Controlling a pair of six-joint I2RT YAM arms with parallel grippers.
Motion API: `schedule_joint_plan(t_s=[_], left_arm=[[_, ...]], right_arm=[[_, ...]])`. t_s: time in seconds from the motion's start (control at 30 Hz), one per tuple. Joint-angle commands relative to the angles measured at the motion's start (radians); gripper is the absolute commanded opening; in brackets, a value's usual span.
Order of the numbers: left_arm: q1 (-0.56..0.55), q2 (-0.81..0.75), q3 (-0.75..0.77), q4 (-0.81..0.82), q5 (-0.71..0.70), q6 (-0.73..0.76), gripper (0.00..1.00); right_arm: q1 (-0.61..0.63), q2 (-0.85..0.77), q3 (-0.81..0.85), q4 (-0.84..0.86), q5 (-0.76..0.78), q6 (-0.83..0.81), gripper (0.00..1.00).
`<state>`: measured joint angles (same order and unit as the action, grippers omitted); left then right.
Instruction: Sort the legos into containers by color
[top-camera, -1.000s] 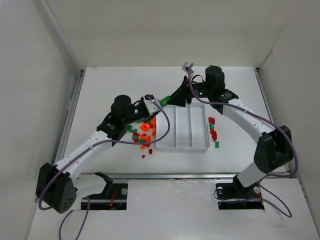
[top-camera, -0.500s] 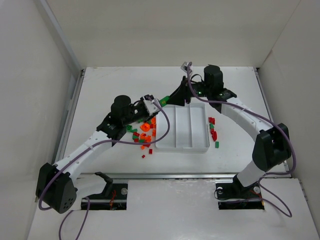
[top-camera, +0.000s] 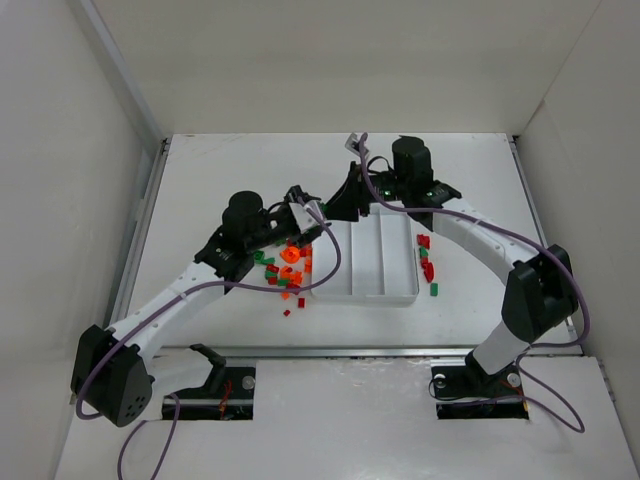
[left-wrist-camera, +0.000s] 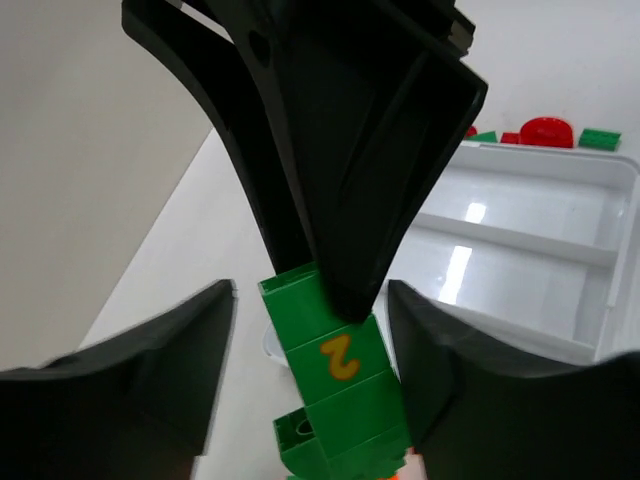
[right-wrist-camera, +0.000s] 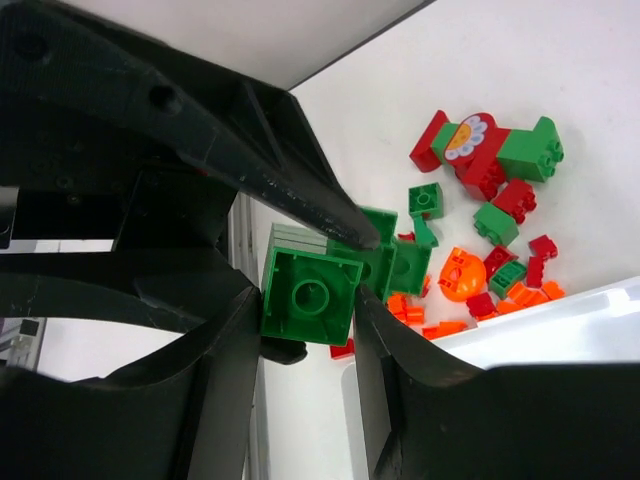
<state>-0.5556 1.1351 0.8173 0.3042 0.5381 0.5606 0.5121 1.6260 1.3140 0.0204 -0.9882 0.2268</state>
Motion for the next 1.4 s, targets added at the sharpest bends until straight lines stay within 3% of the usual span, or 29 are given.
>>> schedule_joint_plan(t_s=[0.0, 0.03, 0.1, 0.2, 0.43, 0.57, 0.67, 0.9, 1.13, 1.3, 1.37], left_arm=[[-0.003, -0.009, -0.001, 0.065, 0.005, -0.007, 0.52], [-0.003, -0.009, -0.001, 0.065, -0.010, -0.007, 0.44], [-0.003, -0.009, -0.001, 0.049, -0.021, -0.018, 0.44], [-0.003, -0.009, -0.001, 0.013, -0.021, -0.007, 0.56], [-0.003, -0.018, -0.001, -0.019, -0.030, -0.007, 0.56], [-0.003, -0.018, -0.001, -0.048, -0.040, 0.013, 0.79], [-0.003, -0.018, -0.001, -0.059, -0.049, 0.013, 0.83], [-0.003, -0.018, -0.010, -0.050, -0.067, 0.004, 0.52], [-0.003, -0.009, -0.001, -0.019, -0.067, -0.024, 0.32], [-0.003, 0.000, -0.001, -0.019, -0.067, -0.033, 0.00], [-0.003, 0.000, -0.001, -0.034, -0.078, -0.033, 0.00]], right_arm=[[0.008, -0.005, 0.039, 0.019, -0.027, 0.006, 0.00], [0.008, -0.005, 0.039, 0.019, -0.015, 0.006, 0.00], [0.008, -0.014, 0.039, 0.019, -0.001, 0.006, 0.00], [0.008, -0.023, 0.039, 0.019, 0.022, 0.006, 0.00], [0.008, -0.023, 0.048, 0.019, 0.022, 0.006, 0.00], [0.008, -0.023, 0.048, 0.019, 0.033, 0.006, 0.00], [0.008, -0.023, 0.048, 0.019, 0.033, 0.006, 0.00], [0.008, -0.023, 0.048, 0.019, 0.033, 0.006, 0.00], [0.008, -0.023, 0.039, 0.019, 0.023, 0.006, 0.00], [0.008, -0.023, 0.039, 0.019, 0.035, 0.015, 0.00], [-0.004, -0.023, 0.030, 0.019, 0.046, 0.043, 0.00]])
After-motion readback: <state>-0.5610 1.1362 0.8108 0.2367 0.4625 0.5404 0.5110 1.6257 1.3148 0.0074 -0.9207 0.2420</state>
